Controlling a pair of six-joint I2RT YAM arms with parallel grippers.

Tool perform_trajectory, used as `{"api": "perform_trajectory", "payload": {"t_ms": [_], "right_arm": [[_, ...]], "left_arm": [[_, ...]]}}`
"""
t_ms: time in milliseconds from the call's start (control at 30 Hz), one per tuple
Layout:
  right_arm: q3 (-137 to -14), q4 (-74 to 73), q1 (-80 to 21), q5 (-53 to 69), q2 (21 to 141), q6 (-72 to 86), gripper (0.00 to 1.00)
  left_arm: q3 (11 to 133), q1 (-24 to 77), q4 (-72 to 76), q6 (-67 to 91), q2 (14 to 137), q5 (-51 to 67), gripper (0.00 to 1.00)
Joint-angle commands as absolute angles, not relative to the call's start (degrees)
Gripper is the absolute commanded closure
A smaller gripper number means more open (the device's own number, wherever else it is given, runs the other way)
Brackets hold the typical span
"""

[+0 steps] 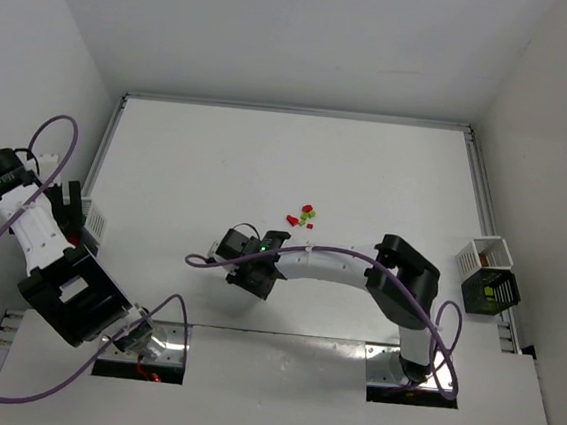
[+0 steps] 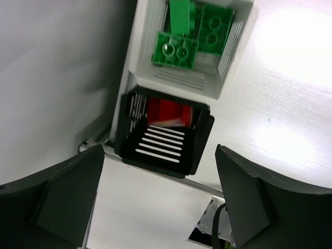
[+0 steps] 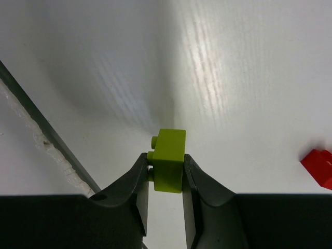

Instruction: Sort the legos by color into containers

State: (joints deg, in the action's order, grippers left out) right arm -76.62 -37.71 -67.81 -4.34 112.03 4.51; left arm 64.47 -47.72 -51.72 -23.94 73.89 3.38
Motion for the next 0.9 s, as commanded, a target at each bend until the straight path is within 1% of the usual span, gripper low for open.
{"api": "perform_trajectory", "payload": {"t_ms": [0,167,200,233,267,300,333,367,433,467,533,567,600,667,700,733,767,800,867], "right_arm": [[-77.3,-36.8,-66.3,-5.4,107.7,3.8,1.0],[-78.0,-37.5,-61.4,-5.9,103.5,3.8,1.0],[-78.5,-37.5,-59.3,-6.4,102.8,3.8,1.0],[-78.5,-37.5,-58.1,-6.4,102.1,3.8,1.0],[-79.0,-38.3,-56.8,-6.4,101.5,3.8,1.0],[-79.0,-39.0,-53.9,-6.4,100.1,3.3,1.0],[-79.0,-39.0,-52.4,-6.4,99.4,3.3,1.0],[-78.5,-39.7,-50.7,-6.4,98.7,3.3,1.0],[-77.3,-40.3,-47.5,-7.2,97.0,2.6,1.0],[-75.5,-40.9,-44.3,-8.1,94.9,2.6,1.0],[-73.7,-41.5,-41.3,-9.7,92.6,1.9,1.0],[-72.3,-42.3,-38.1,-9.7,90.4,1.9,1.0],[-71.8,-43.9,-36.3,-10.5,89.3,1.9,1.0],[-70.5,-46.4,-30.4,-13.0,87.4,0.8,1.0],[-70.5,-47.1,-28.1,-13.5,85.4,0.8,1.0],[-69.8,-47.6,-25.7,-13.5,84.2,0.1,1.0],[-69.8,-48.2,-20.9,-13.5,83.0,-0.8,1.0],[-69.8,-49.2,-18.7,-13.5,80.6,-1.4,1.0],[-69.8,-50.6,-12.8,-14.8,79.0,-3.4,1.0]], "left_arm": [[69.8,-48.4,-52.9,-24.7,74.2,5.9,0.06],[78.6,-48.4,-58.3,-27.1,72.3,16.1,0.06],[79.9,-48.4,-60.7,-27.8,71.8,21.4,0.06],[81.3,-48.4,-62.3,-28.7,71.8,24.1,0.06],[83.9,-46.7,-63.6,-29.3,71.0,26.4,0.04],[85.0,-45.1,-66.4,-30.1,70.5,30.3,0.0],[86.0,-43.3,-68.8,-31.8,70.5,32.7,0.0],[87.6,-38.7,-70.8,-33.7,70.5,34.7,0.0],[87.6,-32.7,-73.0,-32.8,71.1,37.9,0.0],[87.6,-25.8,-73.0,-29.7,71.1,37.9,0.0],[86.4,-18.1,-69.3,-24.8,71.6,36.4,0.0],[85.8,-13.9,-67.8,-22.1,72.4,34.6,0.0],[84.7,-5.3,-65.1,-17.7,72.9,30.5,0.0],[83.6,3.3,-61.9,-13.1,74.8,24.1,0.0],[83.0,11.3,-58.7,-8.5,75.5,20.1,0.0],[83.0,14.6,-57.5,-7.0,76.1,13.5,0.0],[83.0,17.2,-57.0,-6.4,76.8,12.1,0.0],[83.8,20.6,-57.0,-6.4,78.5,11.3,0.0],[85.2,22.4,-57.0,-7.0,80.8,10.5,0.0]]}}
